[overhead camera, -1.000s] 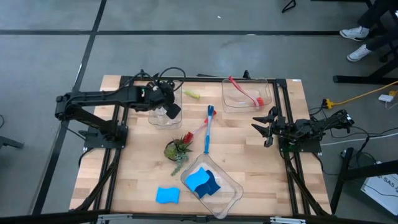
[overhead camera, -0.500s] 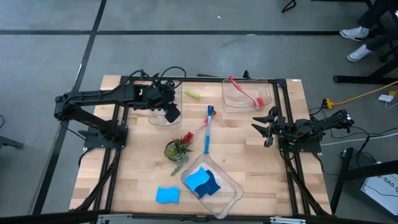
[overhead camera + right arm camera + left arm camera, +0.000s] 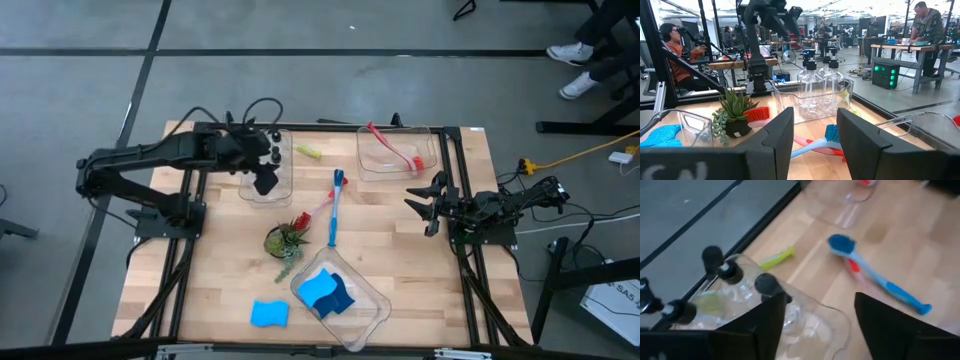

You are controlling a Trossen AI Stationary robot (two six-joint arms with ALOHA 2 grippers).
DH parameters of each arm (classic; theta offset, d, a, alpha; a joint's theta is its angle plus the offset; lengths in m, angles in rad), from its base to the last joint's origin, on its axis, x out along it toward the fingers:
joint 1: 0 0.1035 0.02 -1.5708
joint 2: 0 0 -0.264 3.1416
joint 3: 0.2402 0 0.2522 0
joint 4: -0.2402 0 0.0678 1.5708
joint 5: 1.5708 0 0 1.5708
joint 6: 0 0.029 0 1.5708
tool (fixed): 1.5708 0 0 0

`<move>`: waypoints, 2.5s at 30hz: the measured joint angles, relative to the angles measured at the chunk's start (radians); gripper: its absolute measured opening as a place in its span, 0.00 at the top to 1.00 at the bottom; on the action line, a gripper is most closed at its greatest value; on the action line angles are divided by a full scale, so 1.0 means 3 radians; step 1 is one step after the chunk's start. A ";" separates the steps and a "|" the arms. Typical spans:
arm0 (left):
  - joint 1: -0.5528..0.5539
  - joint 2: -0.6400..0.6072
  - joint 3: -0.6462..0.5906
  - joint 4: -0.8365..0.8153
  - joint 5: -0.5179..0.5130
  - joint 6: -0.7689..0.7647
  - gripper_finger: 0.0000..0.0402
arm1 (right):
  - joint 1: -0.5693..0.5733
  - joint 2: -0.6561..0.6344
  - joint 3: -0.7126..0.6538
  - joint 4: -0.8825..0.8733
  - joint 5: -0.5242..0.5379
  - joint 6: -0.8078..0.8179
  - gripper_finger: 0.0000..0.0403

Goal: Pick & Place Kitchen Sink Supplies
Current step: Put the blue sponge into the bottom transparent bin

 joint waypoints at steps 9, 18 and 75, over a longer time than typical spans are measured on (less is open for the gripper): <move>0.0000 -0.0295 0.0001 0.0316 0.0276 0.0541 0.43 | 0.0000 0.0000 0.0000 0.0000 0.0000 0.0003 0.63; -0.0093 -0.0475 0.0001 0.0861 0.0977 0.1135 0.43 | 0.0000 0.0000 0.0000 0.0000 0.0000 -0.0007 0.63; -0.3037 0.1530 0.0001 0.1528 -0.0127 -0.0127 0.43 | 0.0001 0.0001 0.0000 0.0000 0.0001 -0.0007 0.63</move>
